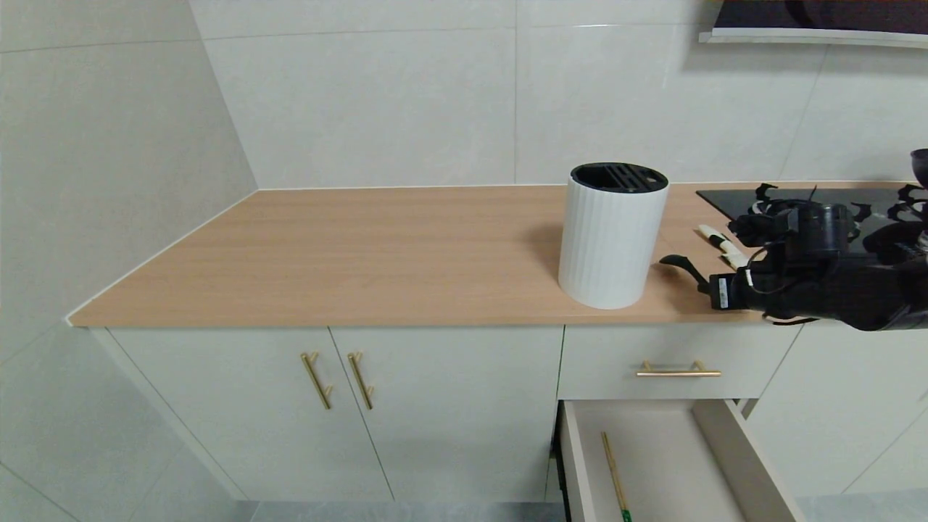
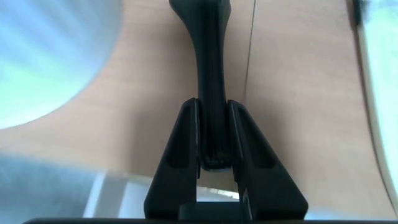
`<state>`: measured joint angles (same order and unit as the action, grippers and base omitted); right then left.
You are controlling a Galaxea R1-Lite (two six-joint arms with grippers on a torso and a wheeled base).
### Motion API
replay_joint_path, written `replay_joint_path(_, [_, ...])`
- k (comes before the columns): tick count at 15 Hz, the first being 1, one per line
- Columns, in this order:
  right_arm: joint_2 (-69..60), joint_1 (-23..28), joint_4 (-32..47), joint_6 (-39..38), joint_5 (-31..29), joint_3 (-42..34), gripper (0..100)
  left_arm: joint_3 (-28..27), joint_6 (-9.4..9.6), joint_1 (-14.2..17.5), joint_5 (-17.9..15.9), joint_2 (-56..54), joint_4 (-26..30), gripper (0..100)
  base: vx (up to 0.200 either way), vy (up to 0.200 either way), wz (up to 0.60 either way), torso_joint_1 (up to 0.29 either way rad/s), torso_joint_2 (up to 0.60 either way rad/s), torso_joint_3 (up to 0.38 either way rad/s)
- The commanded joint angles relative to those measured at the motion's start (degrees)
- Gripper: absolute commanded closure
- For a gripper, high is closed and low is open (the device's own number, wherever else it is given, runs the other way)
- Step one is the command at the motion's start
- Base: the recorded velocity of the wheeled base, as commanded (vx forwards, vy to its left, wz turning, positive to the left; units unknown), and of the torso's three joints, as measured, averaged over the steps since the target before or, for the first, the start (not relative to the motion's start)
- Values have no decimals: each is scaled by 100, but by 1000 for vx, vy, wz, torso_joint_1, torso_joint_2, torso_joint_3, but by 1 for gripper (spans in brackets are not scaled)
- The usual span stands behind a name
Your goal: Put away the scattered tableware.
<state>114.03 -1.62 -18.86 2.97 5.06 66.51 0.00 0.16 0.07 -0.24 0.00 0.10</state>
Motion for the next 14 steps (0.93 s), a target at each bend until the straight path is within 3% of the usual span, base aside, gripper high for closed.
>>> replay_joint_path(1, [-1243, -383, 998, -403, -321, -270, 100, 0, 2, 1, -2, 0, -1, 0, 0, 0, 0, 0, 0, 0])
replay_joint_path(2, [-1366, -418, 1183, -491, -321, -288, 100, 0, 2, 1, -2, 0, -1, 0, 0, 0, 0, 0, 0, 0])
replay_joint_path(3, [-1972, -532, 2070, -948, -339, -332, 100, 0, 2, 1, -2, 0, -1, 0, 0, 0, 0, 0, 0, 0])
replay_joint_path(5, [-2596, -532, 2659, -1176, -339, -543, 100, 0, 2, 1, -2, 0, -1, 0, 0, 0, 0, 0, 0, 0])
replay_joint_path(9, [-3405, -532, 2870, -1194, -260, -1307, 100, 0, -7, 1, -2, 0, -1, 0, 0, 0, 0, 0, 0, 0])
replay_joint_path(14, [-3423, -646, 2861, -1097, -260, -1817, 100, 0, 2, 1, -2, 0, -1, 0, 0, 0, 0, 0, 0, 0])
